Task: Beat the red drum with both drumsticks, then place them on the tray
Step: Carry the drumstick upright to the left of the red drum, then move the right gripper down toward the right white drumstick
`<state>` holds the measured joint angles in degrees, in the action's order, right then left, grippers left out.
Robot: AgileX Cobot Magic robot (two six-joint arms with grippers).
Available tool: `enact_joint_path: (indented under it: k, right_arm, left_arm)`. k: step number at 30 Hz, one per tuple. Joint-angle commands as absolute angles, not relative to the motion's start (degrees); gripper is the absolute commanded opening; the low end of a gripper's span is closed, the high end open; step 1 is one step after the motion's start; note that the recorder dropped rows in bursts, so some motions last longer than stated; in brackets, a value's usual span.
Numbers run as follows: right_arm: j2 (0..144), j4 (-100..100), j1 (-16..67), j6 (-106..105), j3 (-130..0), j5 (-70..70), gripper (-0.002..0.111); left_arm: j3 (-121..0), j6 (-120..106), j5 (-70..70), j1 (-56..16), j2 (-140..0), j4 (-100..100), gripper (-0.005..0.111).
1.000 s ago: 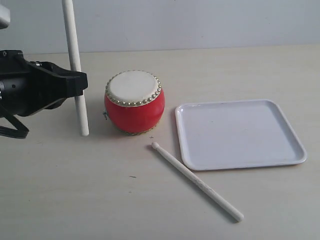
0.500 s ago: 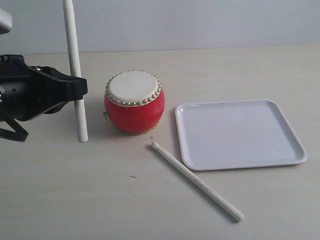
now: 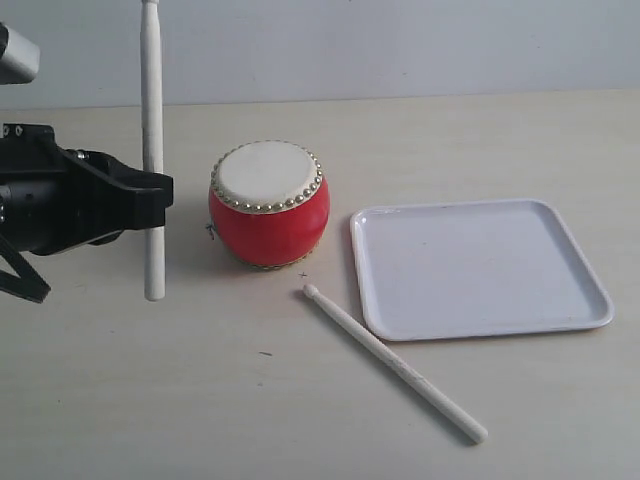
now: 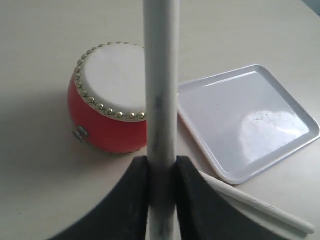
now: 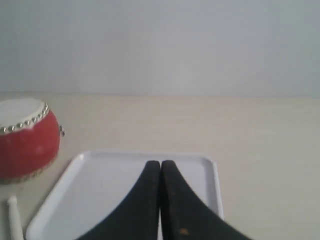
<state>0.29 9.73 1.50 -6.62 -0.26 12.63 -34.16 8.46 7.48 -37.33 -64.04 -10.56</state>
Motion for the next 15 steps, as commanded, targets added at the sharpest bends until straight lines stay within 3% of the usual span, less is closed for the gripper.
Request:
enact_joint_path:
  k: [1,10,15]
  right_arm:
    - [0.0,25.0,1.4,4.8,0.0,-0.5,0.0]
    - [0.0,30.3,1.4,7.0,0.0,-6.2,0.0]
    - [0.0,24.9,1.4,7.0,-1.1,3.5,0.0]
  left_arm:
    - [-34.0,7.6,7.2,-37.2,-63.6,-10.7,0.0]
    - [-34.0,6.1,7.9,-37.2,-63.6,-10.7,0.0]
    - [-34.0,4.7,7.9,-37.2,-63.6,-10.7,0.0]
